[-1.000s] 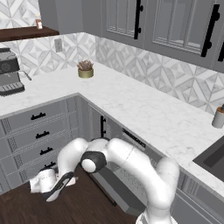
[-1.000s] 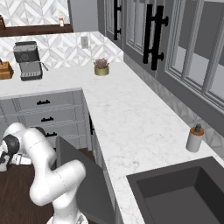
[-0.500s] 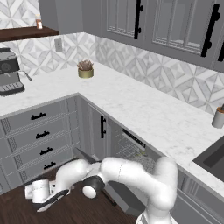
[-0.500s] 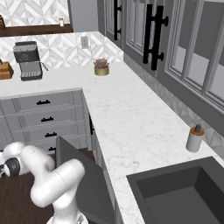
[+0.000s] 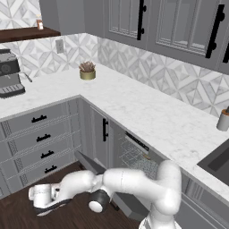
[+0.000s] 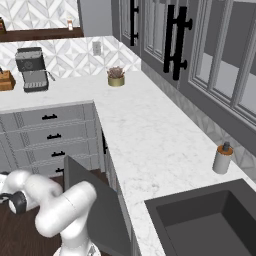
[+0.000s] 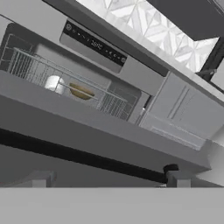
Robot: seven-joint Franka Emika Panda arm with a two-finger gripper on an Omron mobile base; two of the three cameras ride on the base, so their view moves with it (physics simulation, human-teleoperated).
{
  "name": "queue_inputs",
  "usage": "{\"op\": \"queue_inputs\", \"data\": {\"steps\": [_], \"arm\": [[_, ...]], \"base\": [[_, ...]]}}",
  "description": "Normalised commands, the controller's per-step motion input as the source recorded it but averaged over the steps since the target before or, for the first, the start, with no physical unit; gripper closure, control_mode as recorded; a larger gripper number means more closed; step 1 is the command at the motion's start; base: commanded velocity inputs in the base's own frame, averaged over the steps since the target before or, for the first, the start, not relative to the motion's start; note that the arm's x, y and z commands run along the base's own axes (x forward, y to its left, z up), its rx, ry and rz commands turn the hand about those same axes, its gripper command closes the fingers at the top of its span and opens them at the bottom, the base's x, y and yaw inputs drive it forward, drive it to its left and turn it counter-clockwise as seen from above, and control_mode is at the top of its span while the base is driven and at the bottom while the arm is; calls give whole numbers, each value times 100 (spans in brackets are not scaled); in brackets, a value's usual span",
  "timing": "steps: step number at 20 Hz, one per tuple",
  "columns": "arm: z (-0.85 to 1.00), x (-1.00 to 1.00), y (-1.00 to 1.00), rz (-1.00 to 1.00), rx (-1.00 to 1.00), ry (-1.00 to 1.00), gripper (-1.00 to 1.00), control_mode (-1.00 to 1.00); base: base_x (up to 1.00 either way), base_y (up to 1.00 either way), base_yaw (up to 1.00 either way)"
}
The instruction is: Pick up the cup and bowl from the counter, place them in the dishwasher, and close the dishwasher door.
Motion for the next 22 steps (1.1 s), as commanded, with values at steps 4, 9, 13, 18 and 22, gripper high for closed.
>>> {"op": "queue_inputs", "data": {"steps": [4, 9, 13, 18, 22], "arm": [[-49, -90, -76, -15, 14, -55, -100, -100], [-89, -54, -90, -7, 10, -21, -100, -100], [-100, 2, -87, 3, 1, 0, -100, -100], [-100, 41, -36, 14, -2, 0, -100, -100], [-100, 72, -40, 7, -7, 0, -100, -100]], "base": [[0, 0, 0], [0, 0, 0], [0, 0, 0], [0, 0, 0], [0, 0, 0]]}}
